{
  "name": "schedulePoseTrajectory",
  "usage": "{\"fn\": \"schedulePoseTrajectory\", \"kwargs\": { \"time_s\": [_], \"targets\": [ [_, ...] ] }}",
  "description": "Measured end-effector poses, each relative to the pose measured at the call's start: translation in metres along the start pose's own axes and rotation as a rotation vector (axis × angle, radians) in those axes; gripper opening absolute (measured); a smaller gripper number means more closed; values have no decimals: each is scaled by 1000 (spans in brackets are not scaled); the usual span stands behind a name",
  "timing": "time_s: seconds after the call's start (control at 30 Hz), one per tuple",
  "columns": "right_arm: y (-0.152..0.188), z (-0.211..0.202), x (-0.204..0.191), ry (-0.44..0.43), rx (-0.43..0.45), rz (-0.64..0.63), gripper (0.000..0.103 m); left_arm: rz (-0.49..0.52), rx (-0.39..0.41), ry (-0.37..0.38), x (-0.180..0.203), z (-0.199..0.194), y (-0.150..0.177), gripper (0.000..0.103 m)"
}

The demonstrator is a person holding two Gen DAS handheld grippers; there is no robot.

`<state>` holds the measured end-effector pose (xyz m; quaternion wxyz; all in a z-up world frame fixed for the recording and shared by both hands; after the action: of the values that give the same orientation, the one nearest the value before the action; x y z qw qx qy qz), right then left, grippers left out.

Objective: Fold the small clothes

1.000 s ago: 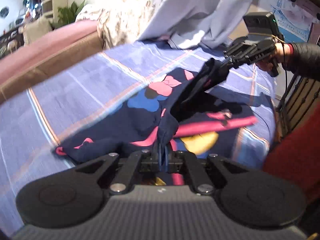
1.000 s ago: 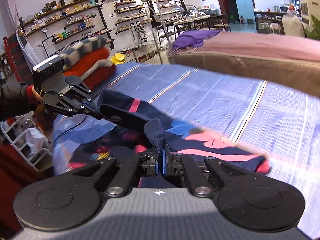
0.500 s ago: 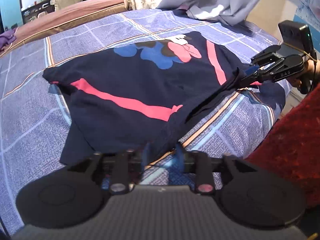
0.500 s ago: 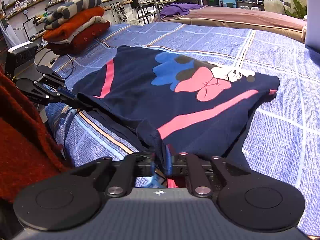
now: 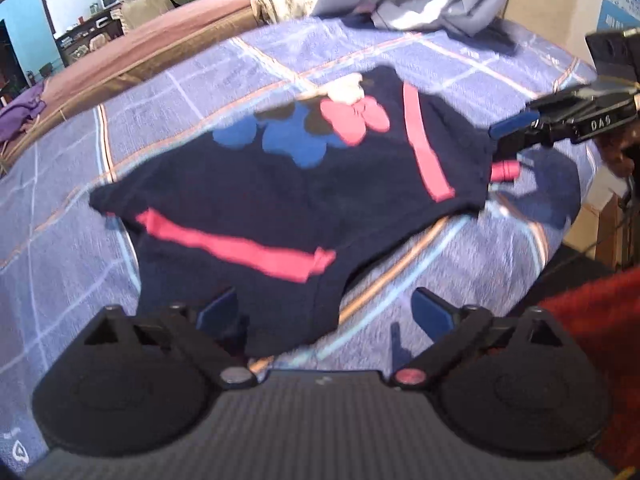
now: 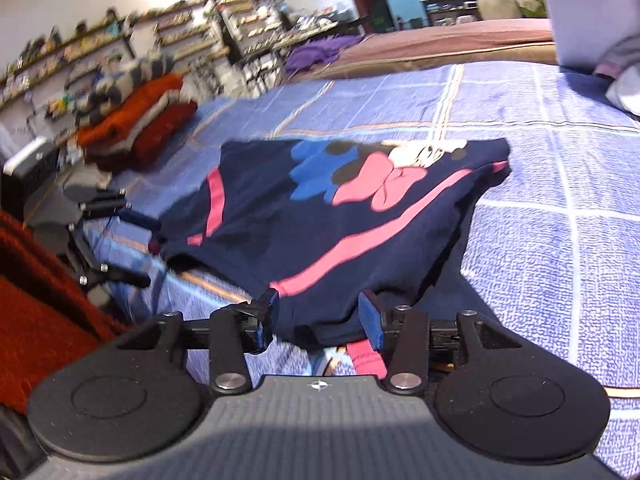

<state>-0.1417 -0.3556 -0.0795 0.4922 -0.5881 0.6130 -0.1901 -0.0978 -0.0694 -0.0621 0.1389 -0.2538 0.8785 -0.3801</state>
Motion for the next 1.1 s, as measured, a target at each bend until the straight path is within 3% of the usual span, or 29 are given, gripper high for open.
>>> {"fn": "schedulePoseTrajectory", "kwargs": {
  "time_s": [0.2,0.37,0.6,0.73,0.83,0.9,1.0,1.1],
  "targets": [
    [-24,5,18,45,61,70,91,52,39,-29,23,23,-44,102],
    [-38,22,42,102,49,110,93,130,32,12,57,53,-60,102],
    [-46,50,98,157,43,291,99,242,7,7,107,85,-47,96],
    [-37,67,119,147,8,395,99,406,33,-39,137,88,-29,93],
    [-34,69,121,123,15,422,99,471,18,-54,150,90,-25,81],
    [-35,68,120,118,17,424,99,468,69,-29,159,82,-32,84],
    [-34,65,120,105,21,410,99,556,5,-69,171,108,-30,87],
    [-34,66,124,101,38,442,99,553,32,-73,176,125,-38,89]
  ]
}}
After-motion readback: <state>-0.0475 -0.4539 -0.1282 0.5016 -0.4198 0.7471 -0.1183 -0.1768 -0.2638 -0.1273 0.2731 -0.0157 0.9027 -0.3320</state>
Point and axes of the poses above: each gripper's, at about its wrist camera, not at the fingertips, and z roughly the way its jaws point, x to its right, y to its underside, the point moved 6 cm from there along z, roughly the way its jaws point, and after that the axes turned 10 degrees about x, right-handed, at the moved point
